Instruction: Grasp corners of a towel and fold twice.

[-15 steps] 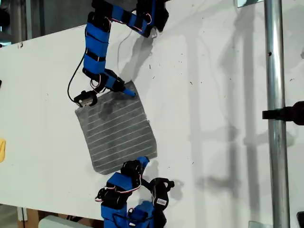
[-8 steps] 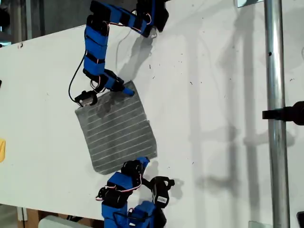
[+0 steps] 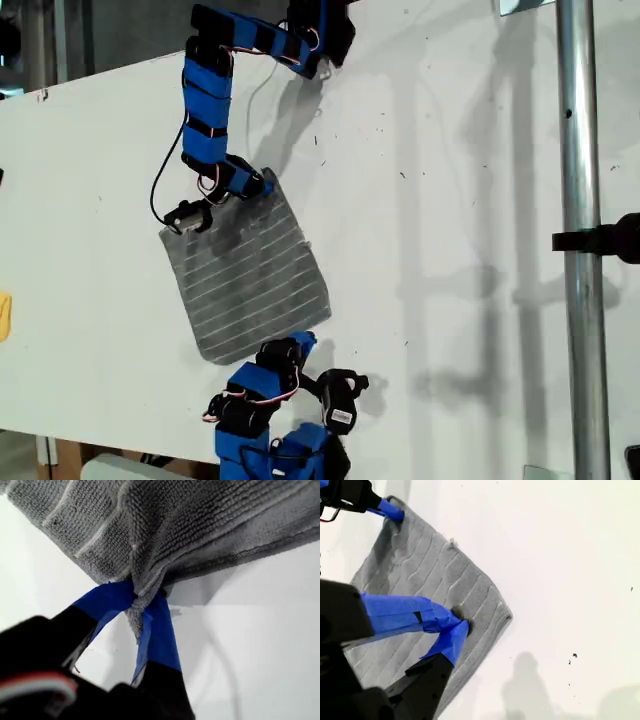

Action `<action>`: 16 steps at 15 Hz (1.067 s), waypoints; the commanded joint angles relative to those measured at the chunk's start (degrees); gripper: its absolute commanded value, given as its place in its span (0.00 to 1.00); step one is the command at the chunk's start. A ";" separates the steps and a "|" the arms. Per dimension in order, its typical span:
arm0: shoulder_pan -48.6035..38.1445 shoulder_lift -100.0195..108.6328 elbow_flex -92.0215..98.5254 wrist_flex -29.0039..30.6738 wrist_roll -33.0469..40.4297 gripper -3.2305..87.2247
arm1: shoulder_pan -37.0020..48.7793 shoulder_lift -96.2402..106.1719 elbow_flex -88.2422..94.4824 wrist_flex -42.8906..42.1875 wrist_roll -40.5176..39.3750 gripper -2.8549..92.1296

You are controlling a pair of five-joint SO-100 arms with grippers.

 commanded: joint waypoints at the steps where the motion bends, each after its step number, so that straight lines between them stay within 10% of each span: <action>1: 1.05 0.09 -2.99 2.20 -1.49 0.00 | -0.62 -0.09 -0.53 -0.09 0.70 0.03; 6: -5.01 -16.08 -22.85 14.33 8.53 0.00 | -1.14 -0.35 -0.53 -0.26 0.70 0.03; 10: -8.35 -18.02 -26.81 13.45 24.52 0.41 | -1.32 -0.44 -0.09 -0.09 0.70 0.03; 16: -10.99 -22.76 -26.81 13.36 30.67 0.45 | -1.23 -0.53 -0.18 -0.09 0.70 0.03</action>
